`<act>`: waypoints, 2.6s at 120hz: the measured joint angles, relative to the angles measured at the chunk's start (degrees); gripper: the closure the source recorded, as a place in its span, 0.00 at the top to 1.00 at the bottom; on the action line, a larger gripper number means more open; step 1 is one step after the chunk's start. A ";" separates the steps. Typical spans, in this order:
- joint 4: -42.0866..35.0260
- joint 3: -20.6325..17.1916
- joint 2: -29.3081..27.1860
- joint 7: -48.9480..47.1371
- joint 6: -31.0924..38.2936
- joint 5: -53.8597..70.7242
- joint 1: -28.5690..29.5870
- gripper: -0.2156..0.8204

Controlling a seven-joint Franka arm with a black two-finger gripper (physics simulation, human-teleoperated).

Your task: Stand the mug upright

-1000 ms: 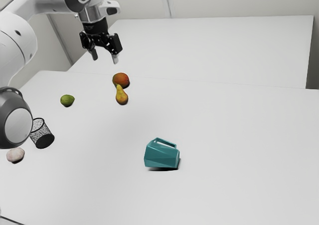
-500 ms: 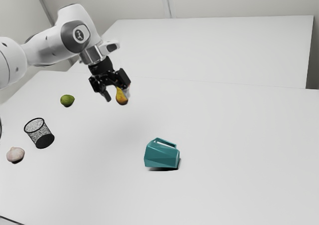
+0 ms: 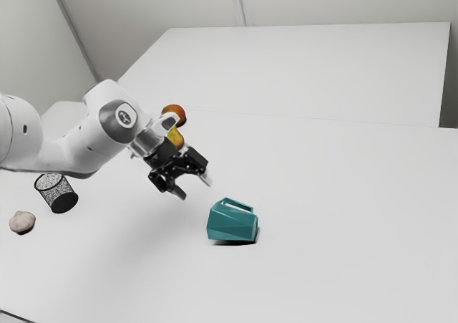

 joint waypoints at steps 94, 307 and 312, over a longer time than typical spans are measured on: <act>-3.29 -0.32 6.55 17.96 0.37 -29.82 -3.47 0.79; -1.09 0.20 -10.39 14.15 -1.29 31.30 -2.79 0.07; -0.90 0.55 -9.75 13.13 -1.40 33.47 -2.61 0.07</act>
